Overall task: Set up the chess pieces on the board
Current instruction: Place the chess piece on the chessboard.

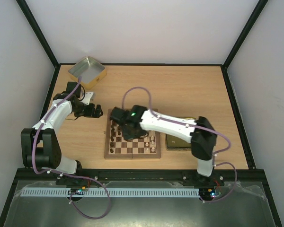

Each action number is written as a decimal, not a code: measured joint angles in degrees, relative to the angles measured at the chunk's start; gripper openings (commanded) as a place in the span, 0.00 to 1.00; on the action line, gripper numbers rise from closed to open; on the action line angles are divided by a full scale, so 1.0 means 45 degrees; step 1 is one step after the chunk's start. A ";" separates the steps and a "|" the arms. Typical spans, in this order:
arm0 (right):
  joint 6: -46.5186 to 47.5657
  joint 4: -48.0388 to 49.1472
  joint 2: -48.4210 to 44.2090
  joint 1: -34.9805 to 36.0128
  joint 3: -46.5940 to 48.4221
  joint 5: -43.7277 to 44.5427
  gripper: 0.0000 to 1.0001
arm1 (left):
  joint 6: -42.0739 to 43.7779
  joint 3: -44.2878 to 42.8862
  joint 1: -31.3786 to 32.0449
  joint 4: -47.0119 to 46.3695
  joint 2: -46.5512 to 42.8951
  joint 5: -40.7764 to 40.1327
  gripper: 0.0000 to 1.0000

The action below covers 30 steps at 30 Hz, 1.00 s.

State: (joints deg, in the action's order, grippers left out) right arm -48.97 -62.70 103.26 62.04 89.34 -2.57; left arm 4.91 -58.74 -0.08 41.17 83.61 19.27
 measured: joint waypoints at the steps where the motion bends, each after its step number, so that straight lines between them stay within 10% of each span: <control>1: 0.0083 -0.0058 0.0685 0.0267 0.0651 -0.0044 0.04 | 0.0000 0.0000 0.0000 -0.0005 0.0000 -0.0005 1.00; 9: 0.1156 -0.0549 0.3959 0.1651 0.3934 -0.0053 0.05 | 0.0000 0.0000 0.0000 -0.0024 0.0000 -0.0019 1.00; 30: 0.2132 -0.0486 0.4901 0.1719 0.4061 -0.0695 0.06 | 0.0000 0.0000 0.0000 -0.0034 -0.0092 -0.0068 1.00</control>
State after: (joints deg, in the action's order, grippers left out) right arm -39.38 -64.88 125.32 69.78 107.61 -5.69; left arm 4.91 -58.74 -0.08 41.01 83.20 18.96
